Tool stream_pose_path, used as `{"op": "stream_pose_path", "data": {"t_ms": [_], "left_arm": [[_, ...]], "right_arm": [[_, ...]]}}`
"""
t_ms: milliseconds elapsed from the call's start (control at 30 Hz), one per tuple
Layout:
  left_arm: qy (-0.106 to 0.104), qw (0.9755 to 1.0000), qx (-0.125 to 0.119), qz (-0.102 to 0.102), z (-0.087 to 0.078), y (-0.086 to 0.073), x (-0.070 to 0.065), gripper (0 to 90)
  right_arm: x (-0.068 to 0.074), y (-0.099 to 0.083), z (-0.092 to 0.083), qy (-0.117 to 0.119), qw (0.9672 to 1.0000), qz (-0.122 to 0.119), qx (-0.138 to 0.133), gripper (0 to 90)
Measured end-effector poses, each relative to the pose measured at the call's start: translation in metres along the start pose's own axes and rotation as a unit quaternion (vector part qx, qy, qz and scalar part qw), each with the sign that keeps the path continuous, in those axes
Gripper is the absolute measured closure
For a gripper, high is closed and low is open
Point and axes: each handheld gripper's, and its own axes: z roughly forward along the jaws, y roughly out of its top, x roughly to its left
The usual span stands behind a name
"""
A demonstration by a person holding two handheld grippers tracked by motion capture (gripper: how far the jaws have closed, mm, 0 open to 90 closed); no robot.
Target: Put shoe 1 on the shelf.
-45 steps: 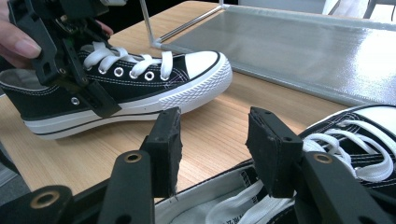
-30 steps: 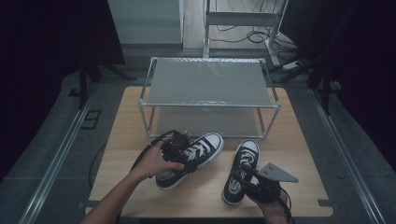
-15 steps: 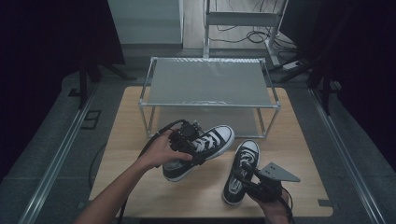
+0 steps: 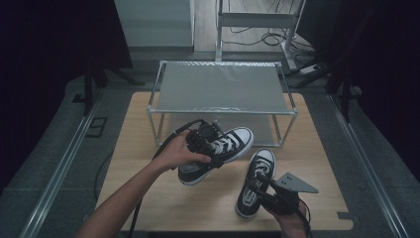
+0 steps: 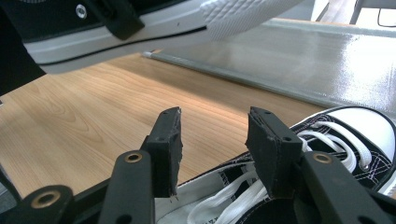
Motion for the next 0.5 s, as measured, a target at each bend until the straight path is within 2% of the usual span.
{"op": "stream_pose_path", "data": {"t_ms": [500], "left_arm": [[-0.009, 0.9999, -0.009, 0.009, -0.023, 0.027, 0.002, 15.2]], "right_arm": [[0.000, -0.001, 0.001, -0.001, 1.0000, -0.002, 0.004, 55.1]]}}
